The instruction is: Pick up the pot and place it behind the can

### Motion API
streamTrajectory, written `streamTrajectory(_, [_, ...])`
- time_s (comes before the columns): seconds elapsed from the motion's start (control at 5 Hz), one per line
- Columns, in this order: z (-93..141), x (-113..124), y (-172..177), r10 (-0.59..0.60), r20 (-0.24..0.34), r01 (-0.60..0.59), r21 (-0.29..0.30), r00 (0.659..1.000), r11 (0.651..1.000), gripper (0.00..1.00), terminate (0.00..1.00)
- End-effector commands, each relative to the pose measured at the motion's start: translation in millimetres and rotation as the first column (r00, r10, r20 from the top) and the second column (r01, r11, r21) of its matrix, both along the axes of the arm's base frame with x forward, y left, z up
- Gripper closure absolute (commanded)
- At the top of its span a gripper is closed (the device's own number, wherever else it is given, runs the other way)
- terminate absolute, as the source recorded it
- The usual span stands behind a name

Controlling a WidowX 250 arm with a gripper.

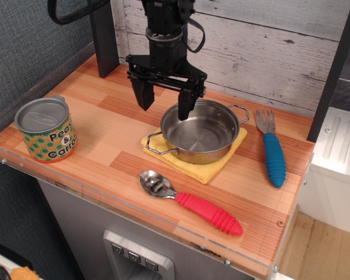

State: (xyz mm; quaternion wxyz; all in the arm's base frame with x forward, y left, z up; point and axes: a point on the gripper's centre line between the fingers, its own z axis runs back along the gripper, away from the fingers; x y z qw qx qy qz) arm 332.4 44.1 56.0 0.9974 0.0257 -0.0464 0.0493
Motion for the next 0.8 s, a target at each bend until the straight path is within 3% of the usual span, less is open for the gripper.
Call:
streamTrajectory(0.0, [-7.2, 0.4, -0.8, -0.044, 0.042, 0.043, 0.021, 0.998, 0.999, 0.0, 0.0])
streamTrajectory(0.2, [-12.9, 2.1, -3.9, -0.059, 0.037, 0.058, 0.032, 0.998, 0.998, 0.0, 0.0])
streamTrajectory(0.4, [-16.7, 2.1, -2.9, -0.054, 0.033, 0.053, 0.035, 0.998, 0.998, 1.0, 0.0])
streamTrajectory(0.6, [-18.6, 3.6, -3.1, -0.052, 0.027, 0.051, 0.031, 0.998, 0.998, 1.0, 0.0])
